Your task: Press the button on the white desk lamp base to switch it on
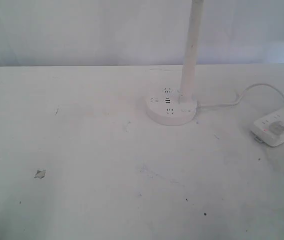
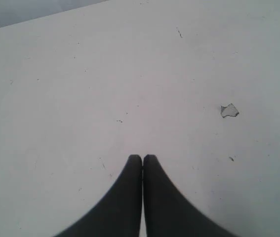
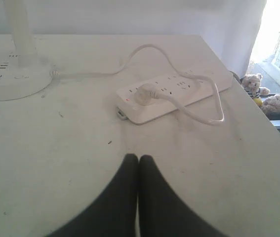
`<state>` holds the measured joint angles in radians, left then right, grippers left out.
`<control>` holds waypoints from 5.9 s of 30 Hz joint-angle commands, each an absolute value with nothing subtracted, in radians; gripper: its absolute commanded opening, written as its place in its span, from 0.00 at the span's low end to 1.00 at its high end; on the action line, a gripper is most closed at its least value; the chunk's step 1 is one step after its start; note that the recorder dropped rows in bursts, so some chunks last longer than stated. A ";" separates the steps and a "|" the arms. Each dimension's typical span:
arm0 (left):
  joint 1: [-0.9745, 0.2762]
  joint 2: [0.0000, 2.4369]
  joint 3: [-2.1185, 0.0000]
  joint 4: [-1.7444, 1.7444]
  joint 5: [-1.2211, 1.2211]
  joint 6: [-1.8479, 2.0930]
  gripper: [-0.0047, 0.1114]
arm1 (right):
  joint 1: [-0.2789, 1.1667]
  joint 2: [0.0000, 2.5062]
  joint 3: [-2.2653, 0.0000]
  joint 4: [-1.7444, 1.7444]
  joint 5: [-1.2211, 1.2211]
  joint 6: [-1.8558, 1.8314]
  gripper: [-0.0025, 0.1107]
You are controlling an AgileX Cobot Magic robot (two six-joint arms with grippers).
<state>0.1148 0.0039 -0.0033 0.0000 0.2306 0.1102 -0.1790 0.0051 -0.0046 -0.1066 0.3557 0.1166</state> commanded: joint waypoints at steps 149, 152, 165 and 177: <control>0.115 0.000 0.000 0.000 0.231 0.109 0.04 | 0.338 1.815 -1.058 -0.654 -0.034 0.756 0.02; 0.115 0.000 0.000 0.000 0.231 0.109 0.04 | 0.338 1.835 -1.089 -0.665 0.000 0.756 0.02; 0.115 0.000 0.000 0.000 0.231 0.109 0.04 | 0.338 1.947 -1.239 -0.690 0.220 0.756 0.02; 0.115 0.000 0.000 0.000 0.231 0.109 0.04 | 0.338 2.041 -1.353 -0.710 0.435 0.756 0.02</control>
